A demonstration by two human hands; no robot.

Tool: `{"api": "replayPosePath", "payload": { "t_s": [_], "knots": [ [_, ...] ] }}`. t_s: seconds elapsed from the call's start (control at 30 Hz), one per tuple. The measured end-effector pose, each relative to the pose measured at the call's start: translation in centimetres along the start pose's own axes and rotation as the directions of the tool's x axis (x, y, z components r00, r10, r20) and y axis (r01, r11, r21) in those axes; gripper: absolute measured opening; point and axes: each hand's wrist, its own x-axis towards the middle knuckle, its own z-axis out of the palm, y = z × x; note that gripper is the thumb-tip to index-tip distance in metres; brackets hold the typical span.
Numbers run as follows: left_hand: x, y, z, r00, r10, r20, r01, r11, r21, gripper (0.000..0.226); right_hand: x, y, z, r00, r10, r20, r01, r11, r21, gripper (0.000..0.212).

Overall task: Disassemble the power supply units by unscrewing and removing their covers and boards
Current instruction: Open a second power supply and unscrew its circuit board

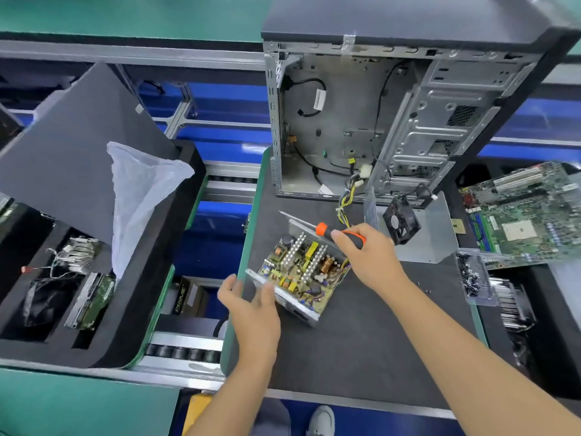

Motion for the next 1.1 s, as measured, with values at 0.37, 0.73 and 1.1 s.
{"api": "replayPosePath", "payload": {
  "t_s": [0.37,0.73,1.1],
  "knots": [
    [7.4,3.0,2.8,0.950,0.100,0.297,-0.123,0.991,0.060,0.028,-2.1,1.2,-2.4,0.989,0.074,-0.127,-0.048,0.980,0.194,0.018],
    [7.5,1.6,2.1,0.978,0.106,0.180,-0.102,0.994,-0.032,0.030,-4.8,-0.7,-6.3,0.980,-0.198,-0.002,0.198,0.980,-0.029,0.040],
    [0.9,-5.7,-0.4,0.763,0.546,0.347,-0.646,0.617,0.449,0.004,-3.7,-1.8,-2.5,0.965,-0.255,0.064,0.261,0.960,-0.101,0.031]
  ]
}}
